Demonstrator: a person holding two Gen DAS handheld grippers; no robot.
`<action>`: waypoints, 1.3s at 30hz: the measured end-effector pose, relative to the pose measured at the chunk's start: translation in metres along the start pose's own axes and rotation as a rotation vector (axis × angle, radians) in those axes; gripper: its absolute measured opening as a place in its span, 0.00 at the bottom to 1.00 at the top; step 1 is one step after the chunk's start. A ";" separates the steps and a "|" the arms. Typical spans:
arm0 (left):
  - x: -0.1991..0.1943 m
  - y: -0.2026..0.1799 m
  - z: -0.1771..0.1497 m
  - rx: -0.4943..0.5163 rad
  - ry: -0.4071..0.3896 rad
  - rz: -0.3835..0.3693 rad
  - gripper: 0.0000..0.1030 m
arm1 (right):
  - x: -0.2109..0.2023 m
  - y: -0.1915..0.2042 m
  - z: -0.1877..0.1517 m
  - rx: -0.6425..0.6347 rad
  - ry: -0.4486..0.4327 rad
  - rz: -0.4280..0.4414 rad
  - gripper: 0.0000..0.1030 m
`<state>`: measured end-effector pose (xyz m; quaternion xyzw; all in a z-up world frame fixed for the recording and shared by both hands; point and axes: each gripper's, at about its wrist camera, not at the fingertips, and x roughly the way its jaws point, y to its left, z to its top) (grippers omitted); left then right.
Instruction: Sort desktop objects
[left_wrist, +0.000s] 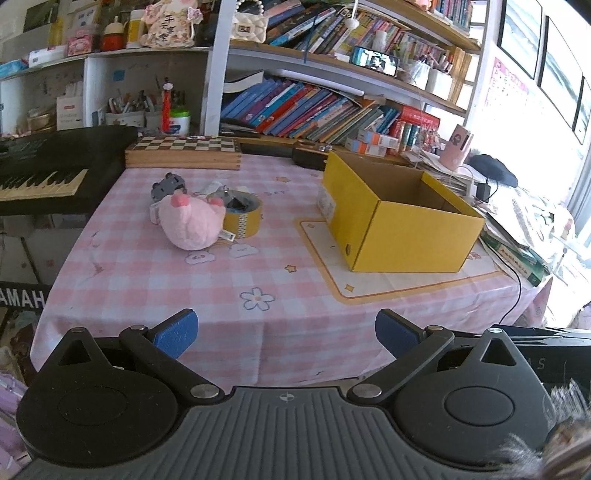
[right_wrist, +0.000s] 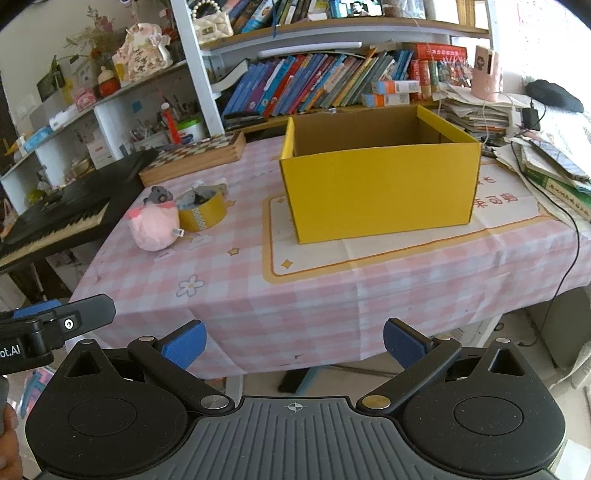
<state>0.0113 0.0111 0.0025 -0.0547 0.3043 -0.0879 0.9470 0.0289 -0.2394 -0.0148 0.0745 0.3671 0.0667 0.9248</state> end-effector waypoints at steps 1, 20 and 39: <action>0.000 0.002 0.000 -0.003 0.001 0.004 1.00 | 0.002 0.002 0.001 -0.004 0.003 0.006 0.99; -0.012 0.053 0.000 -0.150 -0.029 0.151 1.00 | 0.033 0.060 0.020 -0.183 0.031 0.188 0.99; 0.039 0.084 0.036 -0.232 -0.048 0.208 1.00 | 0.097 0.080 0.079 -0.264 0.009 0.270 0.91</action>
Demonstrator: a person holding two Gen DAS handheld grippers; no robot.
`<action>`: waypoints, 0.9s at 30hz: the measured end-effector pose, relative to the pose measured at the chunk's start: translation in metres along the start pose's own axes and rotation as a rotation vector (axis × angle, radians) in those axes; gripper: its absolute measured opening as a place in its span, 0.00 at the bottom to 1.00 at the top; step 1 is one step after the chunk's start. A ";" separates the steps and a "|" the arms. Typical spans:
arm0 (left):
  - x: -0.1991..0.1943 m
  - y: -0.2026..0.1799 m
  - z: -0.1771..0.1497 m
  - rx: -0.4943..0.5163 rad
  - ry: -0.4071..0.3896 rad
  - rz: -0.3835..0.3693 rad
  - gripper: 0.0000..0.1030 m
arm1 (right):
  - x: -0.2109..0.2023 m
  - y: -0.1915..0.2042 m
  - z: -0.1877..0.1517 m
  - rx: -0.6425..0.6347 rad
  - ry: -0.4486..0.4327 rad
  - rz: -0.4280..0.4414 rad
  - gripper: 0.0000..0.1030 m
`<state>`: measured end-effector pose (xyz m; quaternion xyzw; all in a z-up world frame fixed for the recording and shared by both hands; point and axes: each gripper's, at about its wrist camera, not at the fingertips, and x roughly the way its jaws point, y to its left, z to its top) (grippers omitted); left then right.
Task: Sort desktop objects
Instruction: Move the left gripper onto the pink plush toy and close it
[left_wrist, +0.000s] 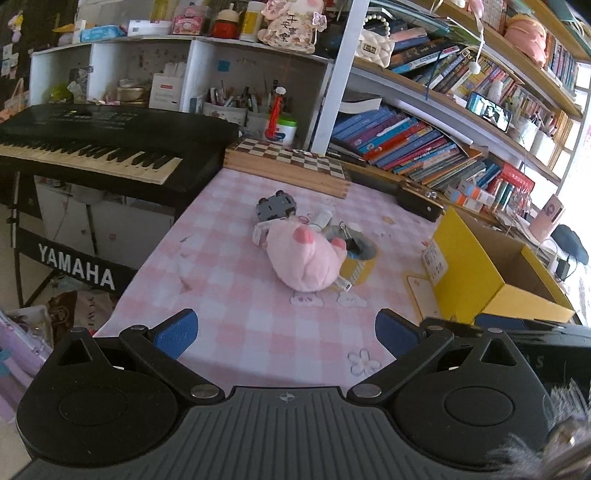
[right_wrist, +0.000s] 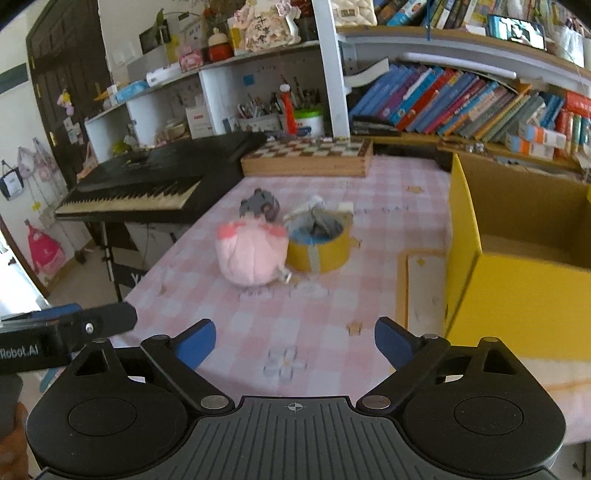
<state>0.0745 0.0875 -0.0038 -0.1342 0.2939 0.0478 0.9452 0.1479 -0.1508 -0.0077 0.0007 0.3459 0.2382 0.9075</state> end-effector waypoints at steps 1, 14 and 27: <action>0.005 -0.001 0.003 0.001 0.001 -0.004 1.00 | 0.005 -0.002 0.004 0.004 0.003 0.006 0.90; 0.061 -0.010 0.039 -0.004 -0.013 0.040 1.00 | 0.062 -0.029 0.049 0.050 0.011 0.034 0.90; 0.131 -0.024 0.052 0.054 0.066 0.060 0.98 | 0.105 -0.048 0.080 0.071 0.029 0.061 0.90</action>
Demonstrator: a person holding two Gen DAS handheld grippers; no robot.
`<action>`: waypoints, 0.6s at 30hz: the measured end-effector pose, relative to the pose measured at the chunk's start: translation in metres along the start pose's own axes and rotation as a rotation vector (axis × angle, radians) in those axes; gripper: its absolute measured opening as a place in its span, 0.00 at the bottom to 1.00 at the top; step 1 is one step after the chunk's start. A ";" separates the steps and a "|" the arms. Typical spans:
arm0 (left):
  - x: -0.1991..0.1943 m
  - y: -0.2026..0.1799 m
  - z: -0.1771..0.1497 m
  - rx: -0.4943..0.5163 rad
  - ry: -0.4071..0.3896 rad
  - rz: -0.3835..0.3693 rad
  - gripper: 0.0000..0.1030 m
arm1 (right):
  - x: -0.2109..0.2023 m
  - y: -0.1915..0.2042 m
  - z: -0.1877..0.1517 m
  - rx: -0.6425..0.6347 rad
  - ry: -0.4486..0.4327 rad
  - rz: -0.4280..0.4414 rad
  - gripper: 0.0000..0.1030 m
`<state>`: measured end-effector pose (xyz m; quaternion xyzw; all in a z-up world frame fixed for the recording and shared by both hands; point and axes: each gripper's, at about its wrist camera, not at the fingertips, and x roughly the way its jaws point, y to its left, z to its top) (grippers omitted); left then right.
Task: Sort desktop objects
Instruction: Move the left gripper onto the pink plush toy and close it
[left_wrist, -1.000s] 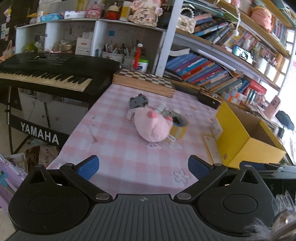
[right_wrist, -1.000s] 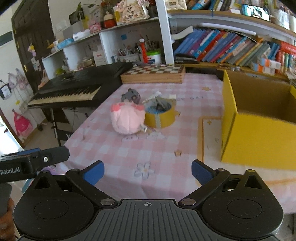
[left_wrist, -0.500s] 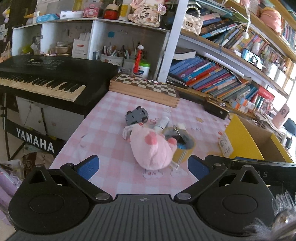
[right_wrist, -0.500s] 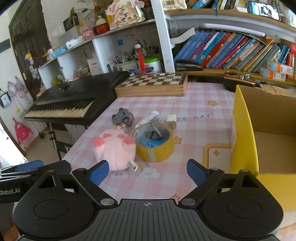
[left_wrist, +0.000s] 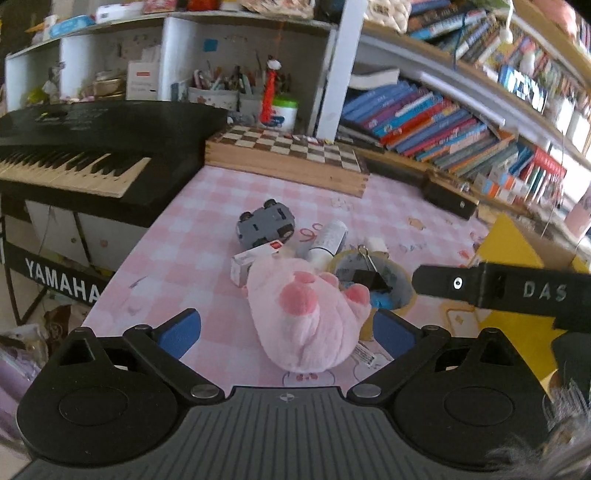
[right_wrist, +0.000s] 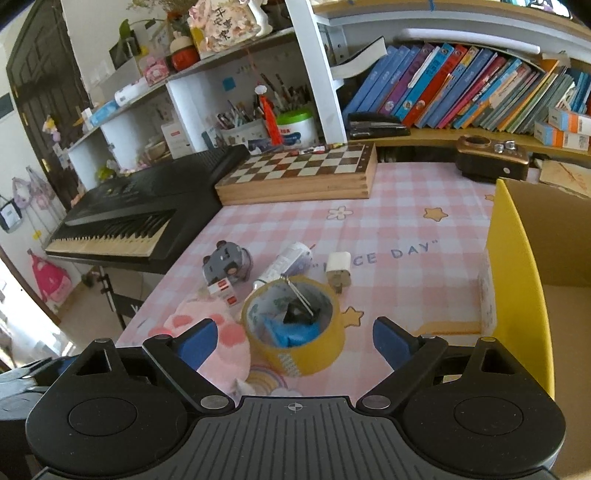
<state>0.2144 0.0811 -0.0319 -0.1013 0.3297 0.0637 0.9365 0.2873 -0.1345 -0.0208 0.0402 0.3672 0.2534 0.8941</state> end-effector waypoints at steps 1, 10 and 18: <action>0.006 -0.003 0.001 0.015 0.008 0.008 0.98 | 0.003 0.000 0.002 -0.004 0.005 0.000 0.90; 0.048 -0.019 0.002 0.111 0.067 0.000 0.98 | 0.019 -0.011 0.011 -0.016 0.044 -0.012 0.91; 0.046 -0.009 -0.003 0.130 0.070 0.012 0.70 | 0.038 -0.007 0.010 -0.063 0.118 0.008 0.92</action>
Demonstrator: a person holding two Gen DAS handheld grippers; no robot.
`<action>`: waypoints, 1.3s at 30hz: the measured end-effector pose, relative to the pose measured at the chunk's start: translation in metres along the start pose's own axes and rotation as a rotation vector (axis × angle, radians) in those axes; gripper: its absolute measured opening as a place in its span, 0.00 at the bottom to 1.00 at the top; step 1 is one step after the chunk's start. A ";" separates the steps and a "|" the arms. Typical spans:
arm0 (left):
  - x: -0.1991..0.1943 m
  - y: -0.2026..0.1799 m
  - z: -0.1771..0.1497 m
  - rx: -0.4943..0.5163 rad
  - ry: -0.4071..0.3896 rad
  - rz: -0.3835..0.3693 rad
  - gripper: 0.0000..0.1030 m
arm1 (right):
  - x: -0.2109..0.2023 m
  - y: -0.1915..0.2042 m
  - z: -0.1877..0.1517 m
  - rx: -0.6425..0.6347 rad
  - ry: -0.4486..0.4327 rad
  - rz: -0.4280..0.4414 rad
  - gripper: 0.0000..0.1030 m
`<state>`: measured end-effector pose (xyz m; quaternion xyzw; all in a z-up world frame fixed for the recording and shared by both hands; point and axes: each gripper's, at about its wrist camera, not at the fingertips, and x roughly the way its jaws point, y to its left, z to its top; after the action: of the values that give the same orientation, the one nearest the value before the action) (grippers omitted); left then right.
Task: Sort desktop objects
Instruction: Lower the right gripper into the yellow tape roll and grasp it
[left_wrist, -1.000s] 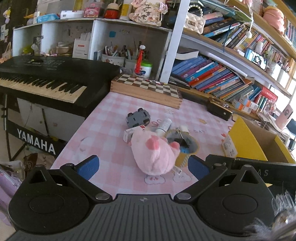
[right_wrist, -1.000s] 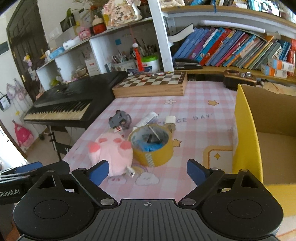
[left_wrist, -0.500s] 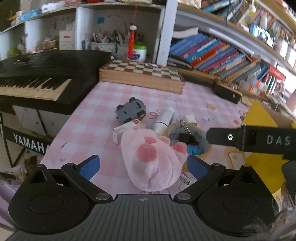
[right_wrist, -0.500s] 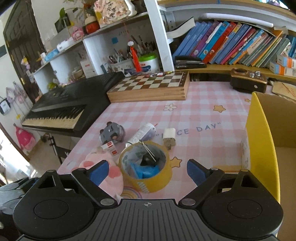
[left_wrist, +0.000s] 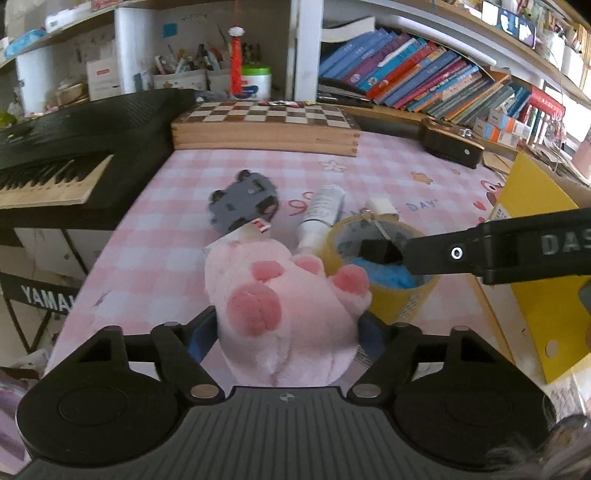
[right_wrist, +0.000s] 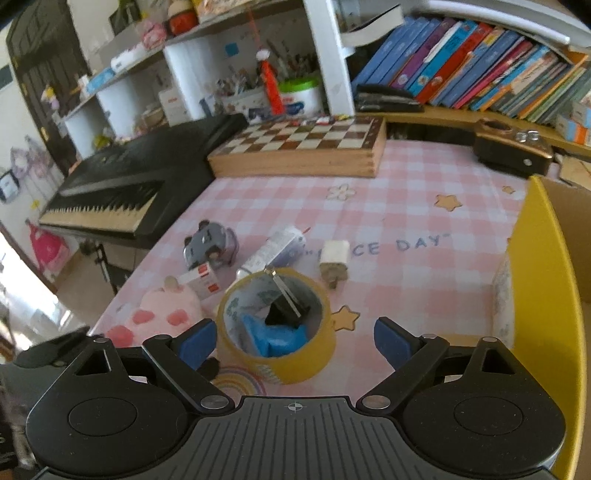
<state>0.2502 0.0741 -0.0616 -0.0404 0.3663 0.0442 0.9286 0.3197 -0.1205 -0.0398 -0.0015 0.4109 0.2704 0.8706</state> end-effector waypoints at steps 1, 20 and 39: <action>-0.005 0.006 -0.002 -0.018 -0.002 0.006 0.69 | 0.003 0.001 0.000 -0.009 0.006 0.003 0.92; -0.062 0.053 -0.010 -0.308 -0.071 0.015 0.69 | 0.058 0.021 -0.005 -0.220 0.028 -0.031 0.84; -0.102 0.057 -0.002 -0.286 -0.182 -0.119 0.69 | -0.033 0.033 0.011 -0.106 -0.147 0.011 0.84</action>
<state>0.1689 0.1250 0.0043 -0.1893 0.2675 0.0444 0.9437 0.2948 -0.1054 -0.0018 -0.0252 0.3312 0.2959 0.8956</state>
